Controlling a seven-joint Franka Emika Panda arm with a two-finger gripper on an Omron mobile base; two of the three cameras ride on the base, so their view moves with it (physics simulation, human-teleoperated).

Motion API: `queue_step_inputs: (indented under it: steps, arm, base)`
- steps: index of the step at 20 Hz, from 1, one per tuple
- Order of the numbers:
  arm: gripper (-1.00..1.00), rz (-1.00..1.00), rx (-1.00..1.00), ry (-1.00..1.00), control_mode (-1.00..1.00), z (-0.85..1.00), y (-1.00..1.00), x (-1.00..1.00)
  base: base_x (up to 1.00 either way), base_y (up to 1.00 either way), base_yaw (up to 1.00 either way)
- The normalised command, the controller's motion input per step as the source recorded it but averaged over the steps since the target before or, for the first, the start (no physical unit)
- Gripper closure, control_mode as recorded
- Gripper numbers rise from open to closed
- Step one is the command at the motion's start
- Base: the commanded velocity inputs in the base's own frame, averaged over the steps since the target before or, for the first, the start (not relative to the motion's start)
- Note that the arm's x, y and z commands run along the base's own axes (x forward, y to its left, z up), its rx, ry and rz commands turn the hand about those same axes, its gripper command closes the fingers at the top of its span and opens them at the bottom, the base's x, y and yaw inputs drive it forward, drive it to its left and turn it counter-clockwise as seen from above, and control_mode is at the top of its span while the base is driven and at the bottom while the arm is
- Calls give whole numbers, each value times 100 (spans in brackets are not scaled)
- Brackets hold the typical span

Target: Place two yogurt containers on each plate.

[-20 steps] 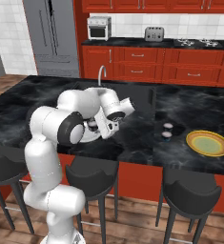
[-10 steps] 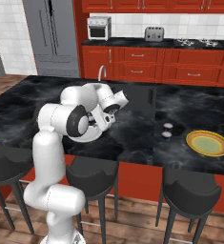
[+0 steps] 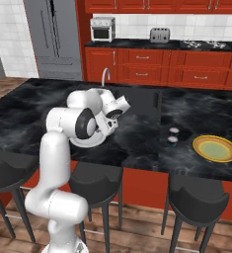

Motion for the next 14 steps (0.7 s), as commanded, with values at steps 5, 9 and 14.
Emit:
queue_step_inputs:
  steps: [5, 9, 14]
  arm:
    - [100, 0, 0, 0, -100, -35, -17, 0]
    - [100, 0, 0, 0, -100, -34, 0, 2]
    - [100, 0, 0, 0, -100, -26, 0, 2]
  base:
    - [0, 0, 0]
    - [0, 0, 0]
    - [0, 0, 0]
